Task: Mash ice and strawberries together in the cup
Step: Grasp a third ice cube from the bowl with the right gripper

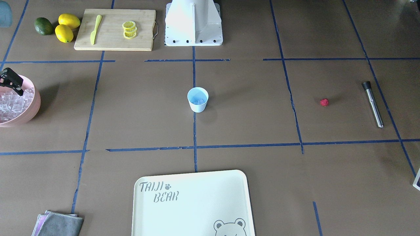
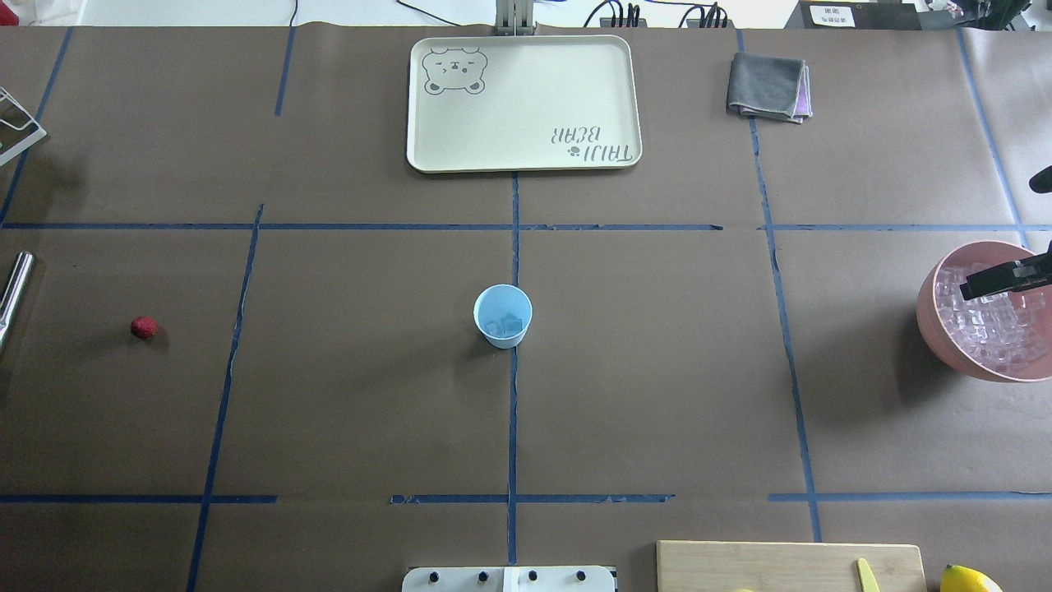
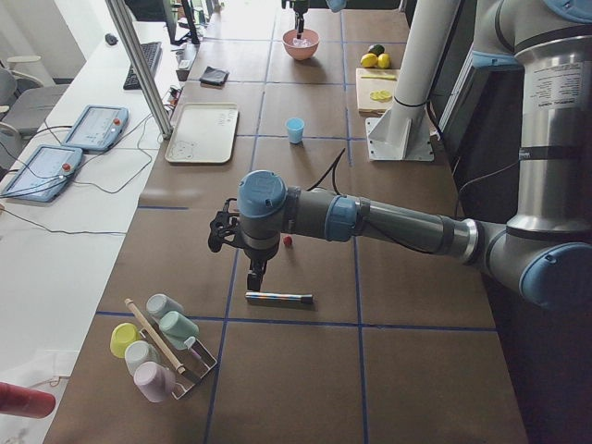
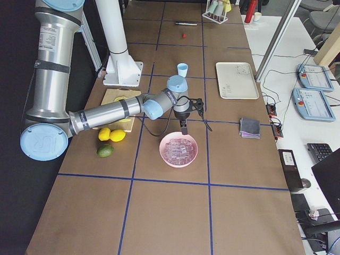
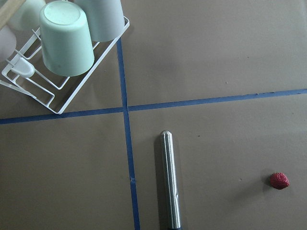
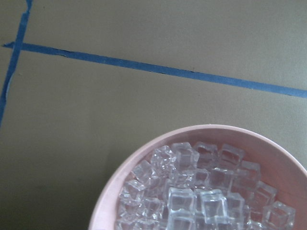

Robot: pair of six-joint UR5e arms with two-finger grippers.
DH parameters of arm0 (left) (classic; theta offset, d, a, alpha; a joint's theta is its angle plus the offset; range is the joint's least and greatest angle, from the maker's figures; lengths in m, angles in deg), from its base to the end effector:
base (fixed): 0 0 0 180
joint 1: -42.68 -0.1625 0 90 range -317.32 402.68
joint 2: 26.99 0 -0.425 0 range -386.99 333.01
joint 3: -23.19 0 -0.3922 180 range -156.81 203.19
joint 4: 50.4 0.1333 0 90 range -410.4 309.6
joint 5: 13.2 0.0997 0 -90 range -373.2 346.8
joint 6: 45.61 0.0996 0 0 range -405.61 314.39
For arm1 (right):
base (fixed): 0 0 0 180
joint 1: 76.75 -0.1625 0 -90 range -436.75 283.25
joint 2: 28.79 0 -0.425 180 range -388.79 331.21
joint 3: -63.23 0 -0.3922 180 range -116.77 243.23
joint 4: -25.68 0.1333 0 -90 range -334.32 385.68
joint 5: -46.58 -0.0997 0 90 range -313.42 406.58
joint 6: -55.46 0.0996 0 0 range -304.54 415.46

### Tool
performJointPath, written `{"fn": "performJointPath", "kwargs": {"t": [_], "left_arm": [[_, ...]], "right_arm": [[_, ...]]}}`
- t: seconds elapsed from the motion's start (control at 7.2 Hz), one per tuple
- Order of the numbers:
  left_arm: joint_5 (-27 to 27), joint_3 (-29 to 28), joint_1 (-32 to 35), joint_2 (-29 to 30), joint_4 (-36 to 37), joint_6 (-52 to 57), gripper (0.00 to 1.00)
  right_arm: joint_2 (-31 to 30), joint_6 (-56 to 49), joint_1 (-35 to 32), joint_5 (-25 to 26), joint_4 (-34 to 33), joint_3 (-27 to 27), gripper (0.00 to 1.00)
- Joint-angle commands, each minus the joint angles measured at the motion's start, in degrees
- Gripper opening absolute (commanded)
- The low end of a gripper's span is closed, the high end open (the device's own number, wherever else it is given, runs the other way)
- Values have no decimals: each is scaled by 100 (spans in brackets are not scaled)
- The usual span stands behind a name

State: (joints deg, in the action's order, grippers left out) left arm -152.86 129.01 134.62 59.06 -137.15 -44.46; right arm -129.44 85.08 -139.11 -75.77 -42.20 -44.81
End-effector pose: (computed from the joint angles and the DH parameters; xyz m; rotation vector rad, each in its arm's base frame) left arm -0.0730 -0.4606 0.5546 0.1642 0.8609 0.0523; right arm -0.1326 -0.4257 0.5538 0.1754 -0.7243 -0.1124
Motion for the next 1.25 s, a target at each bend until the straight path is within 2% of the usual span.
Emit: {"fn": "performJointPath", "kwargs": {"t": [0.0, 0.42, 1.11], "left_arm": [[0, 0, -9, 9, 0, 0, 100], [-9, 9, 0, 9, 0, 0, 100], [-9, 0, -9, 9, 0, 0, 100]], "right_arm": [[19, -246, 5, 18, 12, 301, 98], [107, -272, 14, -8, 12, 653, 90], [292, -255, 23, -25, -50, 733, 74]]}}
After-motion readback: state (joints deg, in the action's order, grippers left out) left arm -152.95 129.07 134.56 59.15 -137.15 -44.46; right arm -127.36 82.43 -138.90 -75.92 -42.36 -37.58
